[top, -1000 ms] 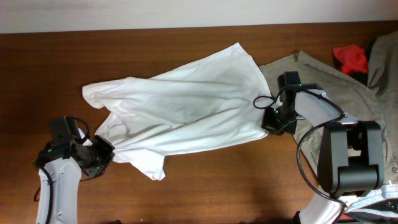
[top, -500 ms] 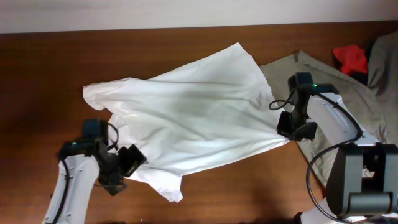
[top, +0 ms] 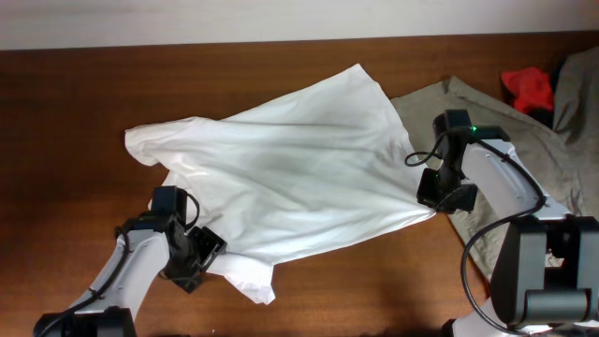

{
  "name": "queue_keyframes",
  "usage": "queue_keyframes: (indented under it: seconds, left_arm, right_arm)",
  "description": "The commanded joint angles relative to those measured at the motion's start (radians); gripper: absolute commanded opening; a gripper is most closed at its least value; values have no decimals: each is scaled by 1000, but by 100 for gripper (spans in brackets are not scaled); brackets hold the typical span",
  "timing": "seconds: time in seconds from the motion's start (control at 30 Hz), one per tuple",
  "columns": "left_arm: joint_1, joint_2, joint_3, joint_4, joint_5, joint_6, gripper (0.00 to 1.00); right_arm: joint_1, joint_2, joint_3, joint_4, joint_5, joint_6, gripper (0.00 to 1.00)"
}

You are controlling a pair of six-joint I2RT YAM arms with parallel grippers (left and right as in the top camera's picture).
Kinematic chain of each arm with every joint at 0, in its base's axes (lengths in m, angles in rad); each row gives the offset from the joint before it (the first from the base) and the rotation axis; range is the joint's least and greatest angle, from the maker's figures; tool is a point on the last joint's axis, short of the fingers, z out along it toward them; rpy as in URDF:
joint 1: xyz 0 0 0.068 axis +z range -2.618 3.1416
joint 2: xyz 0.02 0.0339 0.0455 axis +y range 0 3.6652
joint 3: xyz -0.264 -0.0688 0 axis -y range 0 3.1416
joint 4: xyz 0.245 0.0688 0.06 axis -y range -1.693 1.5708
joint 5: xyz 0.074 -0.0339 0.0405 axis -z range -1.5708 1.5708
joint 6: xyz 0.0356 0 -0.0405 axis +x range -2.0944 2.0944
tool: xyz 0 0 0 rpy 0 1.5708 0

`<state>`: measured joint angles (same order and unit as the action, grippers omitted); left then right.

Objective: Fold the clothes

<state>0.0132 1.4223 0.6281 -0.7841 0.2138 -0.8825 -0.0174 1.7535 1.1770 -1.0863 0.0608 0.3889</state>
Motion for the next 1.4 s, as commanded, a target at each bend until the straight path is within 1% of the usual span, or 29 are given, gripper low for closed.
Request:
queue_keyframes:
  seconds: [0.0, 0.03, 0.07, 0.1, 0.13, 0.27, 0.33, 0.37, 0.4, 0.5, 0.53, 0.57, 0.6, 0.67, 0.73, 0.8, 0.83, 0.87, 0.9, 0.93, 1.0, 1.07, 1.13, 1.17, 1.2, 1.23, 1.3, 1.37]
  left_arm:
    - [-4, 5, -8, 18, -83, -3, 53]
    - [-4, 5, -8, 18, -84, -3, 37]
    - [-4, 5, -8, 18, -84, -3, 27]
    - [-4, 5, -8, 18, -84, -3, 12]
    - [-4, 5, -8, 16, -83, -3, 7]
    - [-4, 5, -8, -21, -80, -2, 6]
    - [-4, 5, -8, -21, -77, -2, 15]
    - [-4, 5, -8, -21, -76, -1, 22]
    - [-4, 4, -8, -21, -76, 1, 26]
    - [-4, 0, -2, -40, -75, 1, 25]
    - [-4, 0, 7, -57, -66, 1, 17]
    - [-4, -2, 9, -66, -47, 15, 13]
    - [-4, -2, 9, -66, -37, 41, 13]
    - [-4, -3, 11, -65, -35, 43, 23]
    - [-4, -3, 18, -66, -34, 47, 27]
    - [-4, -3, 24, -69, -26, 47, 28]
    - [-4, -3, 31, -70, -26, 55, 26]
    - [-4, -3, 37, -70, -26, 75, 15]
    - [-4, -3, 41, -71, -23, 93, 6]
    - [-4, -3, 47, -76, -23, 100, 0]
    - [-4, -3, 50, -78, -18, 100, 0]
    - [-4, -5, 77, -112, 1, 167, 0]
    - [-4, -38, 177, -224, -2, 283, 0]
    - [-4, -48, 194, -240, -1, 297, 0]
    - [-4, -74, 232, -275, -2, 322, 0]
    - [-1, -138, 286, -330, -5, 365, 0]
    - [24, -195, 329, -395, -5, 392, 0]
    - [79, -272, 373, -470, -4, 414, 0]
  right_arm:
    - [-3, -10, 0, -4, 26, 8, 4]
    - [-3, -10, 0, -7, 26, 9, 4]
    - [-3, -10, 0, -8, 26, 9, 4]
    - [-3, -10, 0, -8, 26, 9, 4]
    - [-3, -10, 0, -8, 27, 9, 4]
    - [-3, -10, 0, -8, 27, 9, 4]
    - [-3, -10, 0, -8, 27, 9, 4]
    - [-3, -10, 0, -8, 27, 9, 4]
    - [-3, -10, 0, -8, 27, 9, 4]
    - [-3, -10, 0, -8, 27, 9, 4]
    - [-3, -10, 0, -7, 27, 9, 4]
    - [-3, -10, 0, -6, 27, 9, 4]
    - [-3, -10, 0, -6, 27, 9, 4]
    - [-3, -10, 0, -3, 27, 9, 4]
    - [-3, -10, 0, -3, 27, 9, 4]
    - [-3, -10, 0, -3, 27, 9, 4]
    - [-3, -10, 0, -3, 27, 9, 4]
    - [-3, -10, 0, -3, 27, 9, 4]
    - [-3, -10, 0, -3, 27, 9, 4]
    - [-3, -10, 0, -3, 27, 9, 4]
    - [-3, -10, 0, -3, 27, 9, 4]
    - [-3, -10, 0, -16, 23, 8, 4]
    - [-3, -21, 0, -49, 14, 5, 4]
    - [-3, -29, 0, -52, 14, 5, 4]
    - [-3, -64, 0, -61, 14, 5, 4]
    - [-3, -136, 0, -72, 14, 5, 4]
    - [-6, -219, 0, -89, 15, 5, 4]
    - [-26, -320, 0, -119, 15, 5, 4]
